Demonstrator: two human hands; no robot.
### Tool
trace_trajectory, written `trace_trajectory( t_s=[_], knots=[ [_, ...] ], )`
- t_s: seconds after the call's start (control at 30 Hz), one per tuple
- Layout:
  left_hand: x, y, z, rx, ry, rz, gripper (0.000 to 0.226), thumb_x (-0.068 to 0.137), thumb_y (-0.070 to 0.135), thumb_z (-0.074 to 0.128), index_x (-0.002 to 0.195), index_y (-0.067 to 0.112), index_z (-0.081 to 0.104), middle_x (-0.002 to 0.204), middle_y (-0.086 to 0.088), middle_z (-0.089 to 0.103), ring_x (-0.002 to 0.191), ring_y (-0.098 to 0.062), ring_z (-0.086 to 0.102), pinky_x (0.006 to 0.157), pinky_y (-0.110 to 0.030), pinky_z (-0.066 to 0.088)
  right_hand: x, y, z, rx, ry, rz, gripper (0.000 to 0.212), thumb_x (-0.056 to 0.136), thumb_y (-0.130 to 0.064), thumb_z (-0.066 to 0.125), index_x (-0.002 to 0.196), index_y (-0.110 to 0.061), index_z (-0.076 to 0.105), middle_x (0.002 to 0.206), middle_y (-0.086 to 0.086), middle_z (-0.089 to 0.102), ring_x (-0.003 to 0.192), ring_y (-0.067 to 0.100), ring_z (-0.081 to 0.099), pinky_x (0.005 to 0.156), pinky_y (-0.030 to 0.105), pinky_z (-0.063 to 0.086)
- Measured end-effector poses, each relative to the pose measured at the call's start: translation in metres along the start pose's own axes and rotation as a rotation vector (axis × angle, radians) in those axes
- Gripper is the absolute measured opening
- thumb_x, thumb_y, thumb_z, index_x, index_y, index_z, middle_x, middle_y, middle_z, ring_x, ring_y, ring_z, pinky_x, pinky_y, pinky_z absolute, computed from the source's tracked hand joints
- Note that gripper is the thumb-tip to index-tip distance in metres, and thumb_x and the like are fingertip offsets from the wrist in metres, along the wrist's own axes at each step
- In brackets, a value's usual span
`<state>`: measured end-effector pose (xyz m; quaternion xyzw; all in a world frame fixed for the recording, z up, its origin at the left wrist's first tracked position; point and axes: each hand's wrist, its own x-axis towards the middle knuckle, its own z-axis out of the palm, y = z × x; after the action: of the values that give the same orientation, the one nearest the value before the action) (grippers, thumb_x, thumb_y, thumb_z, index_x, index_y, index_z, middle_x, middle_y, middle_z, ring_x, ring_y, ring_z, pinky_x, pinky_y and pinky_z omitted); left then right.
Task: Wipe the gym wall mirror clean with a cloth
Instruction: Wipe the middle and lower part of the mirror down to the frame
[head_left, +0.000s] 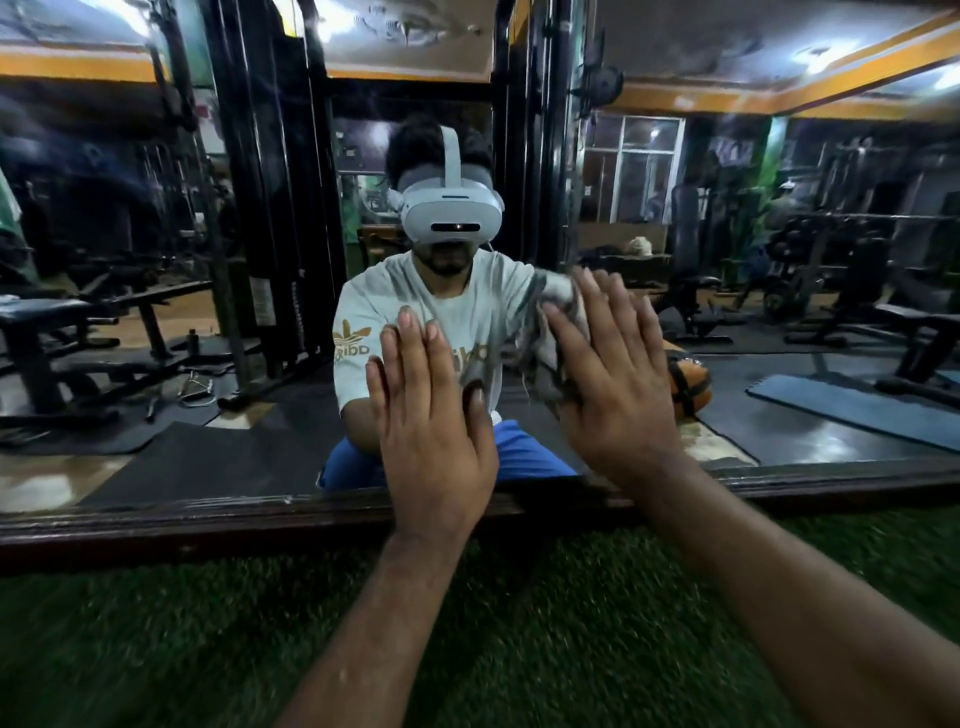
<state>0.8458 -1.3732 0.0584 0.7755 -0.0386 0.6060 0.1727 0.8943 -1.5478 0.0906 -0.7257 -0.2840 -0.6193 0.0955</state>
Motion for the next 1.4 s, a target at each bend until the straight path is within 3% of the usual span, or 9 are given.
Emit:
trace_trajectory(
  t_s=[0.1,0.23,0.3,0.47,0.67,0.87,1.1,1.3,1.4],
  knots=[
    [0.000,0.000,-0.002,-0.015,-0.010,-0.002,0.065,0.099,0.014,0.052,0.156,-0.003,0.026,0.166,-0.021,0.015,0.156,-0.033,0.008,0.127,-0.045,0.005,0.024,-0.025,0.005,0.101,0.040,0.184,0.066,0.098,-0.016,0.064,0.159,-0.011,0.040,0.169,0.021,0.026,0.160,0.037,0.014,0.130,0.054,0.007],
    [-0.001,-0.003,-0.004,-0.019,0.005,0.000,0.066,0.090,0.004,0.045,0.154,-0.001,0.032,0.164,-0.019,0.024,0.155,-0.031,0.014,0.127,-0.045,0.012,0.009,-0.017,0.011,0.094,-0.065,-0.135,0.052,0.104,-0.021,0.051,0.155,-0.015,0.049,0.166,0.018,0.033,0.158,0.037,0.025,0.127,0.058,0.020],
    [0.000,0.002,-0.003,-0.028,-0.005,-0.011,0.064,0.091,0.008,0.040,0.155,0.000,0.032,0.164,-0.017,0.024,0.155,-0.030,0.014,0.127,-0.044,0.011,0.014,0.000,0.007,0.051,-0.053,-0.214,0.052,0.102,-0.025,0.060,0.153,-0.018,0.052,0.164,0.019,0.037,0.157,0.037,0.027,0.127,0.056,0.021],
    [-0.001,0.019,0.005,-0.011,-0.106,0.038,0.062,0.095,0.014,0.036,0.155,-0.001,0.030,0.167,-0.016,0.017,0.156,-0.028,0.010,0.124,-0.053,0.020,0.047,-0.009,0.010,0.116,0.131,0.145,0.060,0.093,-0.014,0.072,0.150,-0.012,0.054,0.165,0.022,0.035,0.158,0.040,0.022,0.128,0.056,0.014],
    [-0.002,0.026,0.011,-0.014,-0.085,0.023,0.069,0.094,0.006,0.052,0.157,0.000,0.024,0.167,-0.018,0.014,0.156,-0.030,0.006,0.124,-0.054,0.018,-0.029,0.017,-0.004,0.044,-0.109,-0.143,0.049,0.109,-0.030,0.041,0.155,-0.017,0.047,0.165,0.020,0.033,0.158,0.036,0.024,0.128,0.054,0.018],
    [-0.004,0.031,0.019,0.028,-0.106,0.073,0.059,0.104,0.021,0.046,0.157,0.001,0.028,0.167,-0.018,0.015,0.156,-0.030,0.009,0.124,-0.054,0.019,-0.009,0.021,-0.005,0.083,0.094,0.426,0.062,0.103,-0.033,0.045,0.159,-0.007,0.040,0.170,0.024,0.021,0.160,0.041,0.010,0.129,0.059,0.009],
    [-0.020,0.043,0.021,0.065,-0.204,0.213,0.064,0.097,0.015,0.045,0.156,-0.001,0.028,0.166,-0.020,0.015,0.156,-0.031,0.010,0.125,-0.051,0.018,-0.082,0.026,-0.006,-0.063,-0.160,-0.003,0.066,0.104,-0.031,0.049,0.163,-0.018,0.023,0.171,0.020,0.018,0.161,0.034,0.011,0.131,0.050,0.008],
    [-0.006,0.051,0.027,0.123,-0.201,0.423,0.068,0.094,0.009,0.047,0.156,-0.003,0.024,0.166,-0.019,0.014,0.155,-0.032,0.011,0.124,-0.052,0.019,-0.055,0.030,-0.012,0.019,-0.008,0.431,0.063,0.108,-0.042,0.035,0.162,-0.009,0.030,0.170,0.023,0.018,0.161,0.038,0.009,0.130,0.056,0.011],
    [0.006,0.050,0.032,0.139,-0.205,0.484,0.066,0.097,0.013,0.050,0.156,-0.003,0.026,0.166,-0.019,0.016,0.155,-0.031,0.014,0.125,-0.050,0.018,-0.095,0.018,-0.007,0.019,-0.123,0.330,0.062,0.106,-0.032,0.038,0.163,-0.011,0.027,0.171,0.024,0.016,0.160,0.040,0.010,0.128,0.059,0.014]
  ],
)
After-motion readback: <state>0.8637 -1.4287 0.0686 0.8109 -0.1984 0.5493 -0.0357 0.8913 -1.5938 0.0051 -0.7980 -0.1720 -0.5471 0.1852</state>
